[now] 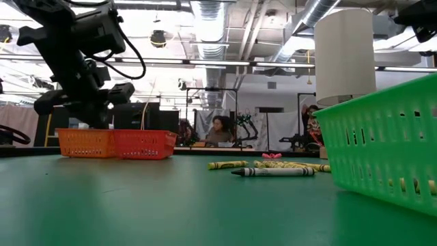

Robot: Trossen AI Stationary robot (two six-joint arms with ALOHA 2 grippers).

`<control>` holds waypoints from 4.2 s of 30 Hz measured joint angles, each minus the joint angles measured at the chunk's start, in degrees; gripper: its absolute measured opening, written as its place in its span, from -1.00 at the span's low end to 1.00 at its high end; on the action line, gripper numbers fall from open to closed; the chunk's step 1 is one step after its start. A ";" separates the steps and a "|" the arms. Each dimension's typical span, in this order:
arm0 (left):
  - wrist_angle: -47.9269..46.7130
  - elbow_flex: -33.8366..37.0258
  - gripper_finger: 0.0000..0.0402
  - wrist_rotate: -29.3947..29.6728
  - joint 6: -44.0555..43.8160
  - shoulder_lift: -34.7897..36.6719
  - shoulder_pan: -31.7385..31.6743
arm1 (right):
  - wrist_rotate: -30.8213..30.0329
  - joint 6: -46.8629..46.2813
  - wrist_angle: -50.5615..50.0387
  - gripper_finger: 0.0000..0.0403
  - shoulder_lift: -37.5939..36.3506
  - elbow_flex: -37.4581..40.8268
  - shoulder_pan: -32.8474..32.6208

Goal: Sort crayons
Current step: Put the black crayon into the orange bin, then put the yellow crayon into the green bin

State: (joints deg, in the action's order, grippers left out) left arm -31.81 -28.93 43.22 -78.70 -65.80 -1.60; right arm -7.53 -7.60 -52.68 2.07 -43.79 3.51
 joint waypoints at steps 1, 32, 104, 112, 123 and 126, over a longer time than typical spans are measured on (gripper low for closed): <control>0.25 0.00 -0.93 0.15 0.05 0.00 -0.03 | 0.00 0.00 0.00 -0.66 0.00 0.00 0.01; 40.19 -7.97 -0.17 -9.94 45.29 -0.90 8.99 | 0.00 0.00 0.01 -0.66 0.02 0.01 0.00; 37.61 -34.88 -0.80 1.38 26.87 -56.98 22.37 | 0.00 0.03 -0.03 -0.66 0.00 0.00 0.00; 37.63 -34.91 -0.93 1.81 24.98 -57.07 22.39 | 0.00 0.02 -0.03 -0.66 0.00 0.00 0.00; 37.43 -34.93 -0.94 1.48 26.21 -52.50 22.61 | 0.00 0.02 -0.05 -0.66 0.00 0.00 0.02; 39.38 -34.93 -0.94 1.71 29.09 -50.99 22.69 | 0.00 0.00 -0.04 -0.66 0.00 0.00 0.00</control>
State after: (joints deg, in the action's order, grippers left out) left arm 7.57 -63.86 44.93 -49.61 -116.79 21.09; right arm -7.53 -7.59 -52.71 2.07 -43.79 3.51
